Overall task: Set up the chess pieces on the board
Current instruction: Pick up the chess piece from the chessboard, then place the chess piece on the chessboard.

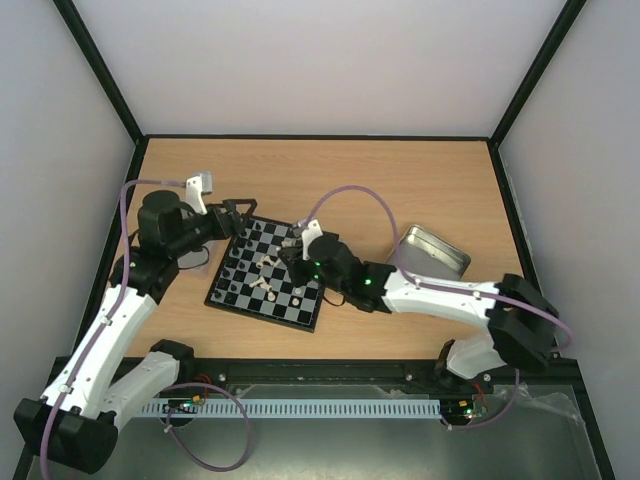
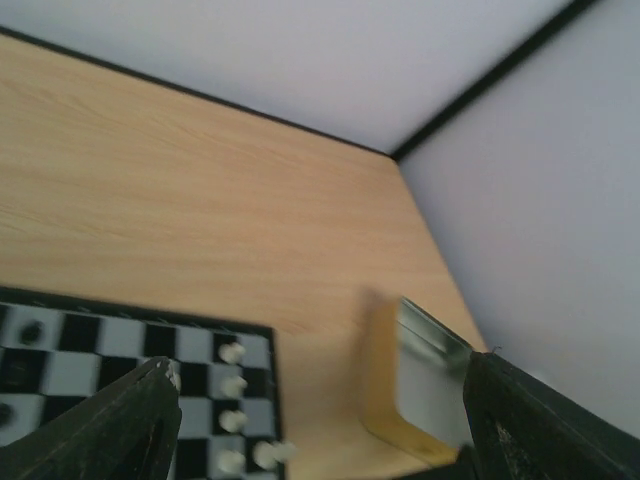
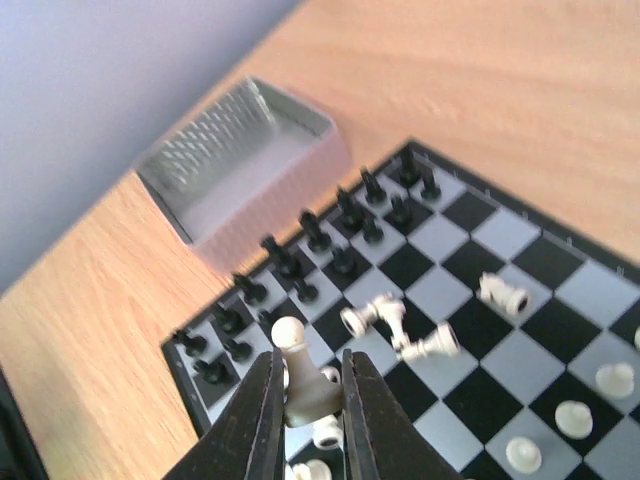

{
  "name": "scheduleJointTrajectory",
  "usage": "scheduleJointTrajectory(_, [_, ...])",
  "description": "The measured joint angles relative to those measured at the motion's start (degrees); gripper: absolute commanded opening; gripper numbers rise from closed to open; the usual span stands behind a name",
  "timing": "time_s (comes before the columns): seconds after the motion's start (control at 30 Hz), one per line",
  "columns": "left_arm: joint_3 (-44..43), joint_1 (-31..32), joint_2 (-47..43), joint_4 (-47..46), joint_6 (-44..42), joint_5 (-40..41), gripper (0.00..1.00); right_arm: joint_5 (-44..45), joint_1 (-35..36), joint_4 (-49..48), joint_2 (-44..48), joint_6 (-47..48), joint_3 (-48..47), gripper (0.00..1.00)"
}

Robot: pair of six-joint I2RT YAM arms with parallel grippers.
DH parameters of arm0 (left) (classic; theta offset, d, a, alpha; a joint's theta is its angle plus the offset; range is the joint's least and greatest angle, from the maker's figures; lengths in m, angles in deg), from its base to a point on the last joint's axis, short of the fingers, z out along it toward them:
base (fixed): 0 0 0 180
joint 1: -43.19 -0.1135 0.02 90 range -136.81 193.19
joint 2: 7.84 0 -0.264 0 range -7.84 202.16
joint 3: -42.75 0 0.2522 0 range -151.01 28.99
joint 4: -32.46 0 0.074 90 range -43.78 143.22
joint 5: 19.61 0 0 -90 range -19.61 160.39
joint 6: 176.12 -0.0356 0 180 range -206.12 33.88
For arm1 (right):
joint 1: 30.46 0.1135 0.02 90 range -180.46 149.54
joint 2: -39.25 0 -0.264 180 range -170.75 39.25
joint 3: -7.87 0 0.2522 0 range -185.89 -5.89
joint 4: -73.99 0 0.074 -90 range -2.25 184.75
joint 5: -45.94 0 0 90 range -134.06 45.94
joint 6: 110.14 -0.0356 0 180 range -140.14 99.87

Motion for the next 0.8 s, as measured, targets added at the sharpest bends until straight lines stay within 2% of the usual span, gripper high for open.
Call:
scheduleJointTrajectory(0.2, [0.02, 0.04, -0.39, 1.49, 5.51, -14.86, 0.76, -0.87, 0.0, -9.03, 9.9, 6.84, 4.94, 0.12])
scheduleJointTrajectory(0.37, [1.2, 1.31, -0.39, 1.05, 11.65, -23.5, 0.6, -3.19, 0.0, -12.83, 14.14, 10.84, 5.11, 0.12])
scheduleJointTrajectory(0.53, [1.92, 3.34, -0.39, -0.28, 16.76, -27.89, 0.52, -5.44, 0.0, -13.84, 14.58, 12.92, 5.11, 0.12])
scheduleJointTrajectory(0.8, [3.45, 5.2, -0.04, -4.11, 21.18, -30.42, 0.28, -7.85, 0.0, -13.9, 14.56, 14.05, 4.98, 0.12])
